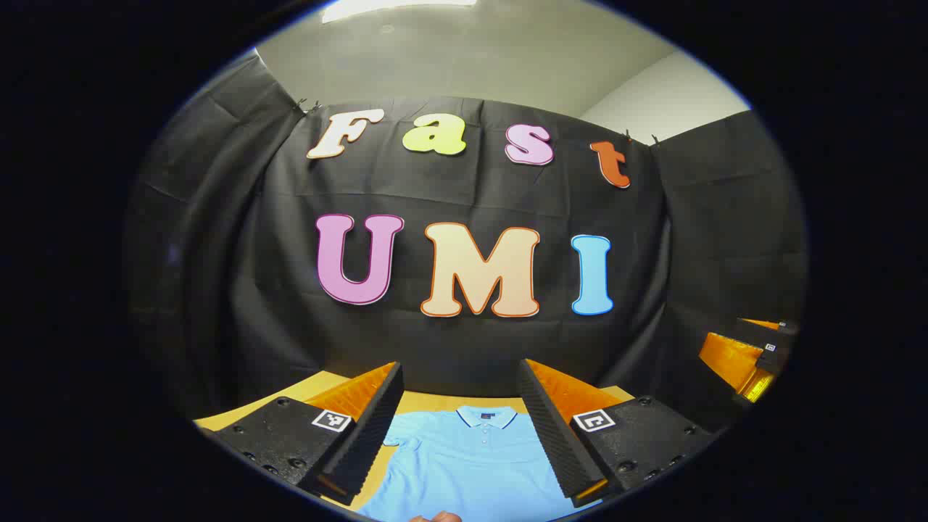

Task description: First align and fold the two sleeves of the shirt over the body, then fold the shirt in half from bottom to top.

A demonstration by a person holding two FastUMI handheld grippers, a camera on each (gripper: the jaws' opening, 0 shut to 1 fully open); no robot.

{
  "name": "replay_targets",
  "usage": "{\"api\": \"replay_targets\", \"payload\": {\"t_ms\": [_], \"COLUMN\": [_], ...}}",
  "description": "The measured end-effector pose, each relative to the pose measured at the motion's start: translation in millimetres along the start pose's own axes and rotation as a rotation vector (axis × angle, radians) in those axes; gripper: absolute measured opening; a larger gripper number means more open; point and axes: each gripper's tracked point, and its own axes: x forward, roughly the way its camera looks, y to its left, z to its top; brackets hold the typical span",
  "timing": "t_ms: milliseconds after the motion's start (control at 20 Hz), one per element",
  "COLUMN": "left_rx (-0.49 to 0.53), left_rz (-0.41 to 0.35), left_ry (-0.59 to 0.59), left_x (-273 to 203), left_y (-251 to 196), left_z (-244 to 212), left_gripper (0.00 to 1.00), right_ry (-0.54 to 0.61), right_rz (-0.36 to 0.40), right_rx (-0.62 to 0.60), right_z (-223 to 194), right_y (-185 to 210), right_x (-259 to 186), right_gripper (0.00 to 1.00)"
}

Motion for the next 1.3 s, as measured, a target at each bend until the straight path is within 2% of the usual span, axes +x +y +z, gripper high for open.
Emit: {"api": "replay_targets", "payload": {"t_ms": [800,950,1300], "left_rx": [0.002,-0.002,0.0], "left_rz": [0.004,0.001,0.016], "left_ry": [-0.013,-0.015,-0.019], "left_x": [7,14,38], "left_y": [16,21,45], "left_z": [-2,-3,-6], "left_gripper": [0.94,0.95,0.94], "right_ry": [0.03,0.047,0.093], "right_rz": [0.017,0.012,-0.059], "right_rx": [-0.008,-0.004,-0.039], "right_z": [-18,-31,-79], "right_y": [20,21,-1], "right_x": [15,30,91], "right_gripper": [0.98,1.0,0.99]}}
